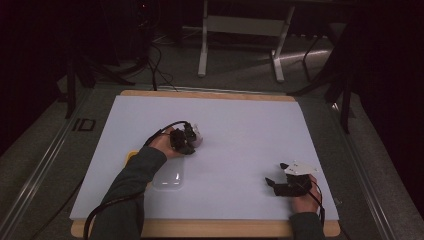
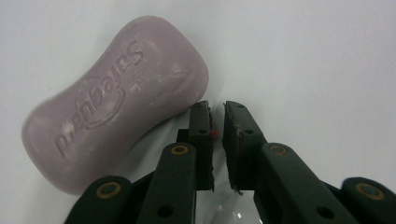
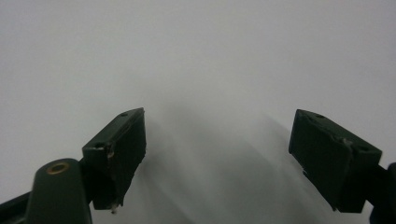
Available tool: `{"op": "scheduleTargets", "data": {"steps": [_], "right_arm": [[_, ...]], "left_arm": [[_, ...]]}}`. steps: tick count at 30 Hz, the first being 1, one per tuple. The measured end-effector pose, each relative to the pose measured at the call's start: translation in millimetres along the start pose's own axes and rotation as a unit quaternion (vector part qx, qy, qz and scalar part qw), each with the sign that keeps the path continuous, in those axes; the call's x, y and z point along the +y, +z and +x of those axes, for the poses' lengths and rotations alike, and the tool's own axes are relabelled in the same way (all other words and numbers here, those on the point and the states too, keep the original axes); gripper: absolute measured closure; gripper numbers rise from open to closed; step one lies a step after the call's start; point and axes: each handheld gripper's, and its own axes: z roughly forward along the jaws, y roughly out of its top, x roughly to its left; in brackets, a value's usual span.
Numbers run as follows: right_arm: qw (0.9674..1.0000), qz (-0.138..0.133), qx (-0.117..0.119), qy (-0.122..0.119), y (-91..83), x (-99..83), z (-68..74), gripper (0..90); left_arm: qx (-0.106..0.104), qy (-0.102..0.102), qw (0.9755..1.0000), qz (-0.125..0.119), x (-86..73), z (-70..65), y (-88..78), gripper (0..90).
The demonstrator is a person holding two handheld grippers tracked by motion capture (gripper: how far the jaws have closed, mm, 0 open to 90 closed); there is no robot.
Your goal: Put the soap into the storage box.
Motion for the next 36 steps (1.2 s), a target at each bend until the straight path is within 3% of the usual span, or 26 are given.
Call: {"op": "scheduleTargets", "data": {"steps": [9, 14, 18, 25, 36], "right_arm": [[1.0000, 0.000, 0.001, -0.002, 0.1, 0.0, 0.2, 18.7], [1.0000, 0.000, 0.002, -0.002, 0.0, 0.0, 0.1, 18.7], [1.0000, 0.000, 0.002, -0.003, 0.2, 0.0, 0.2, 18.7], [1.0000, 0.000, 0.002, -0.004, 0.2, 0.0, 0.6, 18.7], [1.0000, 0.000, 0.001, -0.005, 0.1, 0.0, 1.0, 18.7]], "left_arm": [[0.014, -0.032, 0.9992, -0.021, 5.6, 10.4, 5.4, 72.8], [0.000, -0.037, 0.9989, -0.030, 4.5, 12.9, 3.0, 66.3], [-0.031, -0.044, 0.9976, -0.044, 2.1, 15.5, -4.3, 66.3], [-0.040, -0.050, 0.9966, -0.051, -1.2, 22.1, -14.6, 63.2], [-0.011, -0.062, 0.9953, -0.073, 0.9, 34.5, -27.9, 54.0]]}}
